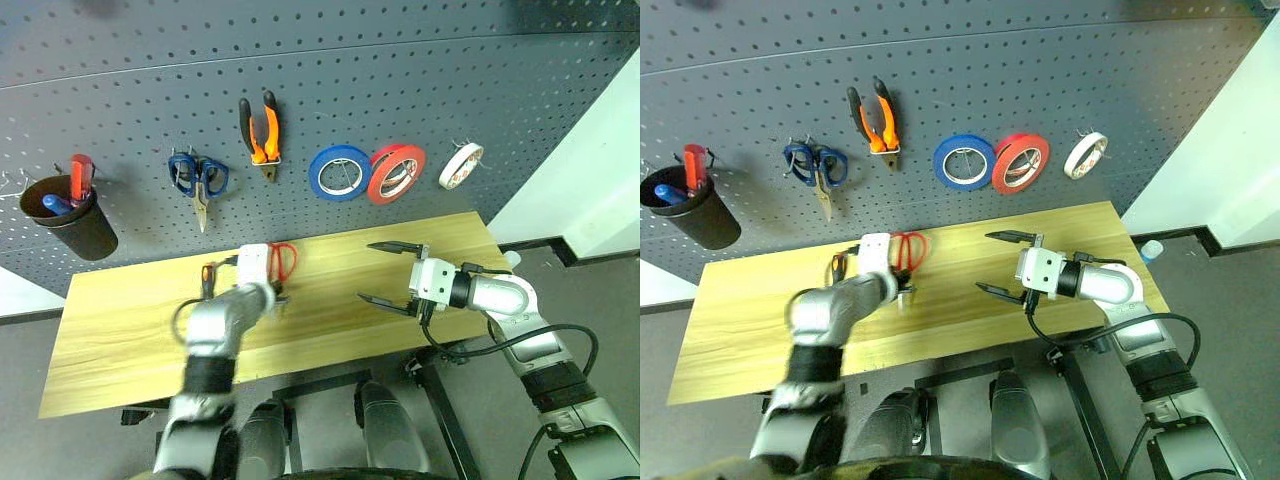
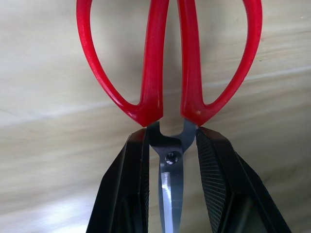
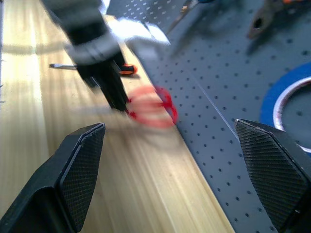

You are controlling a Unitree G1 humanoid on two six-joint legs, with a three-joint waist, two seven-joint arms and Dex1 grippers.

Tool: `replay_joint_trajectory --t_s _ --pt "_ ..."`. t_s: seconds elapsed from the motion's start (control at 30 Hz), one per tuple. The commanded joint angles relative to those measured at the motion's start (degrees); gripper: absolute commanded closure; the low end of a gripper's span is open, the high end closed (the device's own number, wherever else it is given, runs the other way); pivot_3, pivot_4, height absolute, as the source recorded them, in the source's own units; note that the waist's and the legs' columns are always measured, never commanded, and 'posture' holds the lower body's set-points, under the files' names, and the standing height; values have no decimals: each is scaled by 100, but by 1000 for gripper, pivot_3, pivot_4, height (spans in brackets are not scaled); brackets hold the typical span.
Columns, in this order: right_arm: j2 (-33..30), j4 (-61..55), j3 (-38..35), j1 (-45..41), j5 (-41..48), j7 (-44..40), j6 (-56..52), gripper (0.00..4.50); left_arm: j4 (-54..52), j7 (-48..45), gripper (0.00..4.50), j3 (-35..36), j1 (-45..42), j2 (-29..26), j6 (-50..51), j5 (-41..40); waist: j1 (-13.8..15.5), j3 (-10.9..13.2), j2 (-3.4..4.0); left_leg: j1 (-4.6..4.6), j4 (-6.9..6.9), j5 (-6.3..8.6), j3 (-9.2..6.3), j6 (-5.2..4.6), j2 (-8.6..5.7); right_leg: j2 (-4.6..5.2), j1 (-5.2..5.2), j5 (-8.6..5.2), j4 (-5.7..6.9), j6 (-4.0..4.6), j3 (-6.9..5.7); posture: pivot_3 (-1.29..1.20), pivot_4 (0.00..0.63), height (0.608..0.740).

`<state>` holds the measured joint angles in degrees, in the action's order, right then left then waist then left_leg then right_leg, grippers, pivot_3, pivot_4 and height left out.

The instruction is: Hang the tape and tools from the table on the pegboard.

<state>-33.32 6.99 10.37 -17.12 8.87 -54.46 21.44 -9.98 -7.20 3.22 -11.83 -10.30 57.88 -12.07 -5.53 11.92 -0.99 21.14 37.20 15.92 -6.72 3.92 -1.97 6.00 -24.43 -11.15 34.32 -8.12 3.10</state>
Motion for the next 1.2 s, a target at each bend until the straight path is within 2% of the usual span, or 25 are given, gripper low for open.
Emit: replay_joint_trajectory --t_s 0.03,0.13,0.23,0.37,0.5,0.73,1.2 --pt "245 -355 -178 -131 460 13 -102 0 -1033 -803 3448 35 1003 -608 -1153 -59 7 -5 6 -1 0 0 2 0 0 0 0 1 -2 2 3 -102 124 740" --pt "450 -943 -293 -130 1403 -199 -636 0 -1223 -1469 3448 558 2023 -999 -2767 -121 27 -10 6 2 5 0 3 0 0 0 3 4 -6 8 4 -80 121 740" --pt "485 -1562 -389 -173 2383 -374 -1577 0 -1144 -1977 3448 1293 2469 -875 -3752 -755 153 -19 3 2 10 -1 2 0 2 0 4 -2 -7 37 4 -63 117 740" --pt "491 -1915 -457 -268 2844 -474 -2226 0 -1166 -2285 3448 2069 2330 -578 -4206 -1879 307 -78 -11 0 25 -2 1 -1 2 -1 17 3 -10 46 -2 -53 109 740" --pt "537 -1915 -505 -390 2804 -541 -2355 0 -1006 -2176 3448 2419 1912 -651 -4508 -2087 314 -120 -34 -9 28 -2 1 -2 2 -1 31 4 -11 45 -3 -50 100 740" --pt "651 -1825 -561 -494 2626 -594 -2334 0 -529 -1985 3448 2299 1089 -873 -4779 -1887 294 -171 -38 -84 8 -1 2 -3 4 -6 97 4 -25 41 -3 -57 87 740" --pt "690 -1848 -706 -390 2387 -591 -2315 0 926 -1996 3448 1455 147 -1013 -5437 -851 286 -254 -39 -86 9 -1 2 -3 4 -7 100 11 -25 29 -3 -82 71 740"
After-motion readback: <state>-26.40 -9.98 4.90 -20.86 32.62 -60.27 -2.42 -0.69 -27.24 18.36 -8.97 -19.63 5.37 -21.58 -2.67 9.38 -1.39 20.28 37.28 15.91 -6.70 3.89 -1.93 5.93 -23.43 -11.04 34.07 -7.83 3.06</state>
